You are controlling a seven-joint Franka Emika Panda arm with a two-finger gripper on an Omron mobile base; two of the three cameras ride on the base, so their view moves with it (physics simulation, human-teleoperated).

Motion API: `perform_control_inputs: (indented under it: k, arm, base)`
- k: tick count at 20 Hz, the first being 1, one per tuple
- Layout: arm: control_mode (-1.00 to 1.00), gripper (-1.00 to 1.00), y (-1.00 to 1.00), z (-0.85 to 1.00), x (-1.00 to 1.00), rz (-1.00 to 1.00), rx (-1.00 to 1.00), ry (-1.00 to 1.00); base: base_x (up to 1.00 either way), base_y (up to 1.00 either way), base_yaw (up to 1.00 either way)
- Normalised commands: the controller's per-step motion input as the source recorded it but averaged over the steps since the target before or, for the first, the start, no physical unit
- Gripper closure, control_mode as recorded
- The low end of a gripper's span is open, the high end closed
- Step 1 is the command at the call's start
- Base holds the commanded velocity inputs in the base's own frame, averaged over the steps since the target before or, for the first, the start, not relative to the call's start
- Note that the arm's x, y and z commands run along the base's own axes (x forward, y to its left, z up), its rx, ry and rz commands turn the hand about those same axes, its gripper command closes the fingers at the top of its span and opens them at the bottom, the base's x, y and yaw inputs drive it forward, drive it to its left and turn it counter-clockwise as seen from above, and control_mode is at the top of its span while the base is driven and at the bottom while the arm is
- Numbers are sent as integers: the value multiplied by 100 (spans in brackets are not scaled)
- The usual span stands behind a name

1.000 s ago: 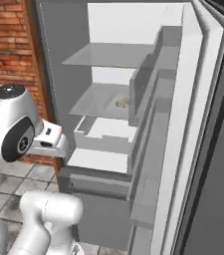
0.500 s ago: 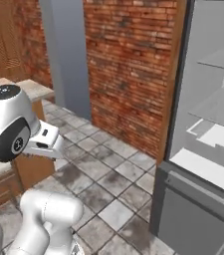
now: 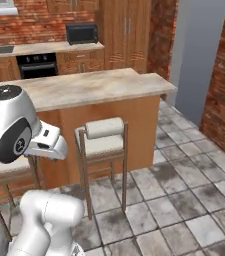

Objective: Place two dumplings into each of the tupperware containers and then place the containers in the fridge.

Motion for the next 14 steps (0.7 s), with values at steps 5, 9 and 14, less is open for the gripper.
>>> perform_control_inputs:
  k: [5,9,14]
  arm:
    - [100,-100,0,0,0,0,0,0]
    - [100,-100,0,0,0,0,0,0]
    - [100,-100,0,0,0,0,0,0]
  base:
    - [-72,100,57]
    - [-43,100,38]
    - [-28,100,24]
